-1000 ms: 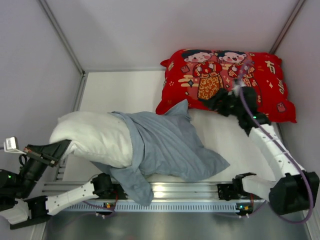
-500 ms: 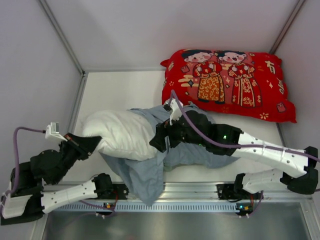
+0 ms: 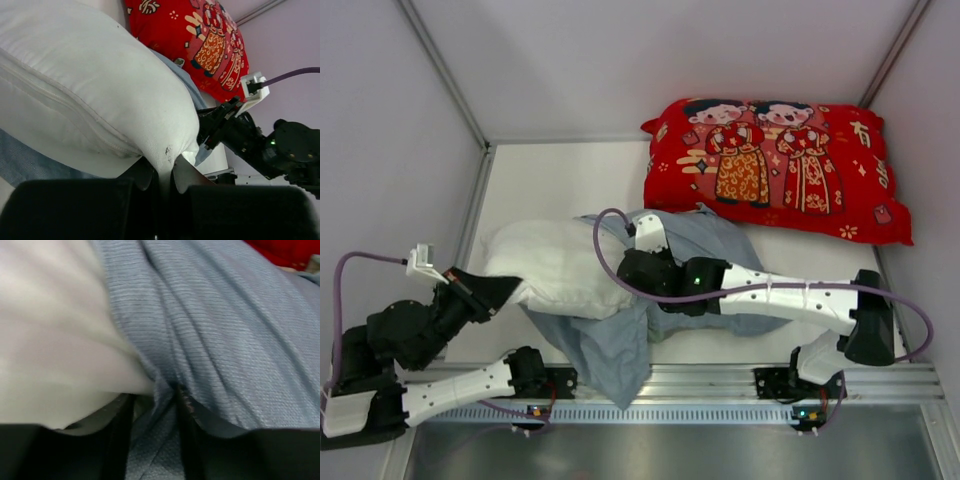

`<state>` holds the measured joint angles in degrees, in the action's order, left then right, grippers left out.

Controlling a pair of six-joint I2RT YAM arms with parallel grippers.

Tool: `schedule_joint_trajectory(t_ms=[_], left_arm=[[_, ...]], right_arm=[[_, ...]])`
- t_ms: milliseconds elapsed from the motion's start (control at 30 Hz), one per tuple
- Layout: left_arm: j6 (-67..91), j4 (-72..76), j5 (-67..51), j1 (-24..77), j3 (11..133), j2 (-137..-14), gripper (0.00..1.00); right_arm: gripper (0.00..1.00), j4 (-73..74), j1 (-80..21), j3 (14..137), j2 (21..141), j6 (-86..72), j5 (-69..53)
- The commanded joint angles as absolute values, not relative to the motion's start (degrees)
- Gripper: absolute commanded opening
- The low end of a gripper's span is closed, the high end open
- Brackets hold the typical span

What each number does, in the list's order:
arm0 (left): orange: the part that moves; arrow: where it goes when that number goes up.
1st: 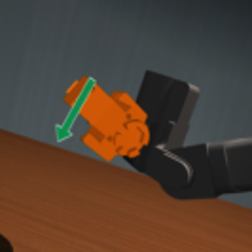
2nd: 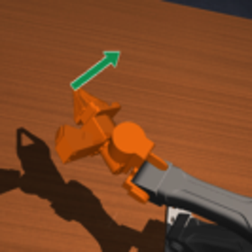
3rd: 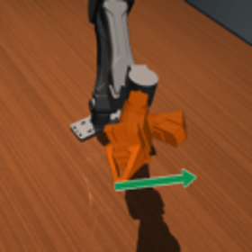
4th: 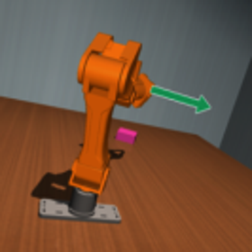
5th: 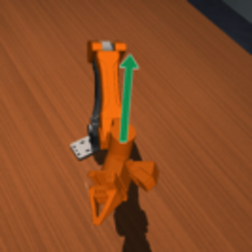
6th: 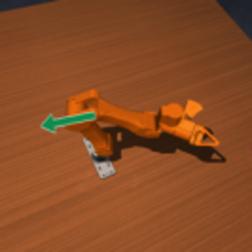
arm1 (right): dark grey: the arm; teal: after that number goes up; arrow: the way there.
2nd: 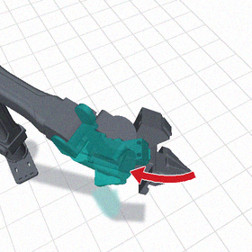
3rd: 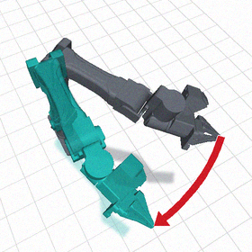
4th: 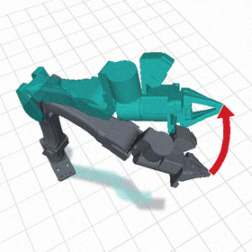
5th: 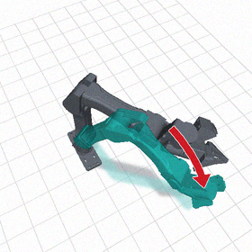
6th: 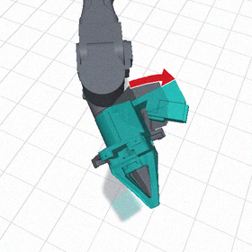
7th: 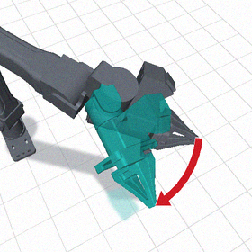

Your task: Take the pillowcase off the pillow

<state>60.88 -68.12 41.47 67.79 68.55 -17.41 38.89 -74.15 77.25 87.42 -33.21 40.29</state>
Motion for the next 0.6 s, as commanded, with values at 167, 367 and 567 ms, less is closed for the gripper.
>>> schedule_joint_trajectory(t_ms=[167,367,567], left_arm=[[58.01,-62.93,42.45,66.89,76.72,-9.76,0.00],[56.08,-63.02,43.24,65.66,81.99,-3.01,0.00],[54.06,-64.42,41.76,63.28,90.69,-1.14,0.00]], right_arm=[[0.00,53.78,-71.46,65.59,87.10,-43.50,58.88],[0.00,53.88,-60.31,57.23,86.40,-47.81,59.41],[0.00,47.74,-48.53,50.11,80.79,-42.90,56.26]])
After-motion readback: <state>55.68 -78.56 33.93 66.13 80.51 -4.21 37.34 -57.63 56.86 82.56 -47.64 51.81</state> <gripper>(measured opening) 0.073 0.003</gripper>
